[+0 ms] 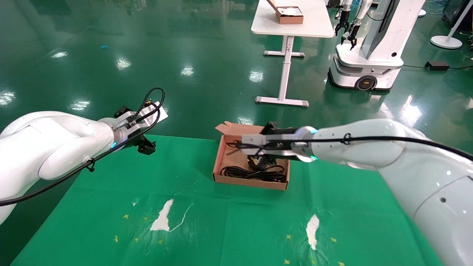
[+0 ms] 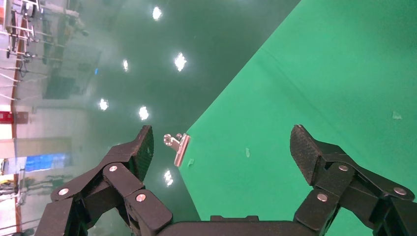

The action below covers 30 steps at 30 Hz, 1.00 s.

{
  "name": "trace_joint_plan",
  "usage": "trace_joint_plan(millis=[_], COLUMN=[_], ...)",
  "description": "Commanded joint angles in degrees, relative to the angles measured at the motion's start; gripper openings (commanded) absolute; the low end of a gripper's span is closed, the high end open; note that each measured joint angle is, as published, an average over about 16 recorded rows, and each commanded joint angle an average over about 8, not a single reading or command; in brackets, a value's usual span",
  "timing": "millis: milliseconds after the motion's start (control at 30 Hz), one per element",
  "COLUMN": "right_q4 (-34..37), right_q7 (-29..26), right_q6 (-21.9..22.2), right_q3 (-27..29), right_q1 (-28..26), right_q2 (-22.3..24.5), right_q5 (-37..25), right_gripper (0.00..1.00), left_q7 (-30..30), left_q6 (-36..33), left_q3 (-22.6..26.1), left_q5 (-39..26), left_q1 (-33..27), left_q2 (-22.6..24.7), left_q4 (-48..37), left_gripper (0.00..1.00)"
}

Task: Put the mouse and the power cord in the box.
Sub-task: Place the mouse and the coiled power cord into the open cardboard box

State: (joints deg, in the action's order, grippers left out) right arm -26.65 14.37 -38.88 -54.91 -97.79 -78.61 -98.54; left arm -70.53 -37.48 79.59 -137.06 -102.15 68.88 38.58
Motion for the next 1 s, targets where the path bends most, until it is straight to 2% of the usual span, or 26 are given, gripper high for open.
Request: trace_joint_plan(millis=[33,100,133,767,1000], right_q4=[1.2,1.4,1.4,-0.2,-2.3], right_q7=[-0.3,-0.4,-0.3,-0.2,-1.2], right_q6=[0.8,1.0,1.0,-0.2,-2.3], right_q3=[-0.8,-1.1,-1.0,-0.1,1.6], right_q1=[0.7,0.8,0.8,0.1,1.6], right_q2=[-0.1,-0.1,0.0,0.2,2.1], right_q5=[0.9,1.1,1.1,0.2,2.5], right_gripper=[0.73,0.96,1.0,1.0,1.0], left_q7=[0.0,0.1,0.1,0.0,0.0], left_q6=[0.0,0.0,0.0,0.0,0.0], left_q3=[0.0,0.0,0.0,0.0,0.0], left_q5=[0.1,0.1,0.1,0.0,0.0], left_q1=[0.0,0.0,0.0,0.0,0.0], left_q2=[0.0,0.0,0.0,0.0,0.0], left_q4=[-0.1,-0.1,-0.1,0.0,0.0], left_gripper=[1.0,1.0,1.0,1.0,1.0])
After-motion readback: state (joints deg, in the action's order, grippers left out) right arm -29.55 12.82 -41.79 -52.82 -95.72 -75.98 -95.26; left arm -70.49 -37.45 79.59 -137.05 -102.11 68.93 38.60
